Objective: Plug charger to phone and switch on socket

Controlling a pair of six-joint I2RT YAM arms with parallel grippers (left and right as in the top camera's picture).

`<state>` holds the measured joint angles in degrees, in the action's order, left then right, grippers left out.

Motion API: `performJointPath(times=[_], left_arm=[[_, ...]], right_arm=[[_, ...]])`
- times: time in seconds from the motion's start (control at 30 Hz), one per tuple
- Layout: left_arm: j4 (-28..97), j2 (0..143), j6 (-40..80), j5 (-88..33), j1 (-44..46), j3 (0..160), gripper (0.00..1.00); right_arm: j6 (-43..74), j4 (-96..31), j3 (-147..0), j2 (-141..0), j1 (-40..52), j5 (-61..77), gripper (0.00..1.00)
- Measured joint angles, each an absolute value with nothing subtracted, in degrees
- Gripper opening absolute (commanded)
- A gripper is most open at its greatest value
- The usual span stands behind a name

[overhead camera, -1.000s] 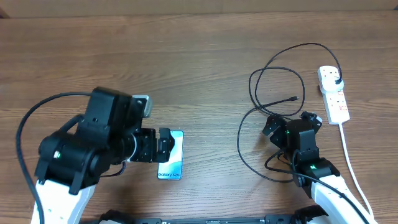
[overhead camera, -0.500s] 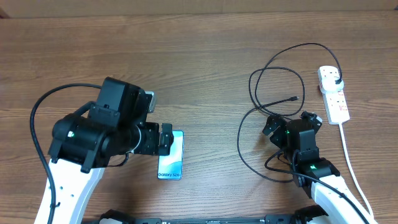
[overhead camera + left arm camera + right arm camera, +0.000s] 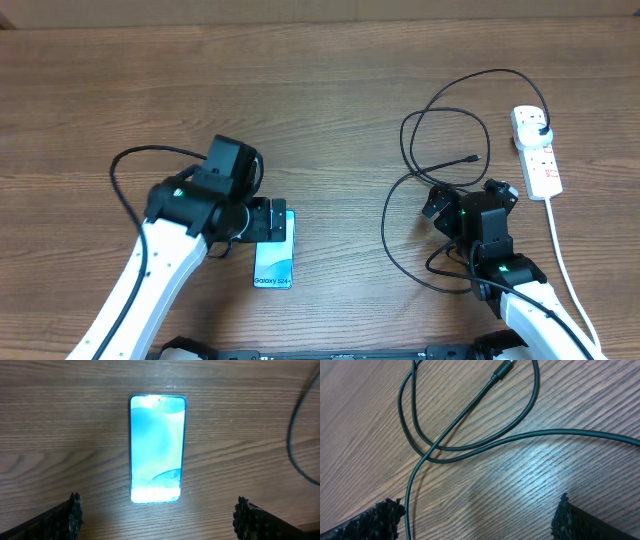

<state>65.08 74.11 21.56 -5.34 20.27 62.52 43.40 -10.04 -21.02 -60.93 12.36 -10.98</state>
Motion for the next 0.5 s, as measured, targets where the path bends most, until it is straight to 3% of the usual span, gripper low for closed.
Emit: performJointPath(times=[0.3,0.5], left_arm=[[64.2,86.5,26.8,-5.3,20.8,62.4,1.00],[61.2,88.8,29.0,-3.1,26.3,61.9,1.00]], right_arm=[[43.4,-10.0,-21.0,-60.9,12.4,-11.0,1.00],[43.4,-10.0,-21.0,-60.9,12.4,-11.0,1.00]])
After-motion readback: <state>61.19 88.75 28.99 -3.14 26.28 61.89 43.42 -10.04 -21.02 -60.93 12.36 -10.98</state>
